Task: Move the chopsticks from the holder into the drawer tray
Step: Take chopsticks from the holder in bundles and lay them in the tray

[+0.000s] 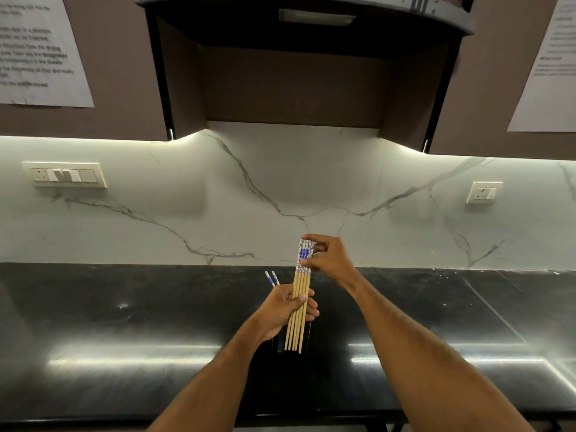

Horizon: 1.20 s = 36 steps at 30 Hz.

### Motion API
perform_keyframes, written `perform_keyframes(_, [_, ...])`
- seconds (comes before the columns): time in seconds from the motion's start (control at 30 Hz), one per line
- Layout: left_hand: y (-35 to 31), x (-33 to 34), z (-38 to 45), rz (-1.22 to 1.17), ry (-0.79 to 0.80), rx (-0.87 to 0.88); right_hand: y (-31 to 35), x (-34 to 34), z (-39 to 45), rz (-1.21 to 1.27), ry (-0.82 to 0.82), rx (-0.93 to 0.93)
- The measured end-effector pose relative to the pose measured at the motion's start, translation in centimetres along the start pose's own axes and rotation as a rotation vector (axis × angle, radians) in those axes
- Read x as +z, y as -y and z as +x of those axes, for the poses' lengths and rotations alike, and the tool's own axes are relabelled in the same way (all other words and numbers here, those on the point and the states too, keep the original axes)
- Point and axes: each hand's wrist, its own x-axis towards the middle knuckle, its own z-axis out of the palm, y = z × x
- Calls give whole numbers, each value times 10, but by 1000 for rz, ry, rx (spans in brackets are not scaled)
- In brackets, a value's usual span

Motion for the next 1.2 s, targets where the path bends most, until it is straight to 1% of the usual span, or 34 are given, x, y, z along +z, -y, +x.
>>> perform_keyframes(0.17, [1,3,0,18,-9,-9,1,3,-4,28,-7,-3])
perform_keyframes(0.33, [1,10,2,71,31,-9,-2,5,-8,162,-28,50])
perform_keyframes(0.63, [7,1,2,140,-11,-56,-8,4,-15,336,-146,244])
perform_keyframes(0.73, [6,-1,2,189,4,-90,-12,3,-18,383,-177,296])
perform_keyframes(0.9, [5,-3,5,336,-54,-115,-24,3,-25,437,-171,310])
perform_keyframes(0.97, [7,-5,5,441,-64,-114,-35,1,-26,348,-155,310])
perform_keyframes(1.0, [8,-7,5,502,-68,-110,-39,0,-27,234,-161,301])
perform_keyframes(1.03, [10,-9,4,566,-77,-107,-41,-2,-29,102,-167,262])
perform_keyframes(1.1, [12,-11,1,693,-100,-103,-40,-8,-35,-159,-153,105])
perform_keyframes(1.13, [14,-11,0,755,-104,-107,-39,-11,-39,-274,-104,13])
perform_keyframes(1.17, [15,-9,-1,820,-104,-123,-38,-13,-43,-375,-7,-51])
perform_keyframes(1.2, [16,-7,-2,893,-97,-143,-34,-13,-49,-472,132,-91])
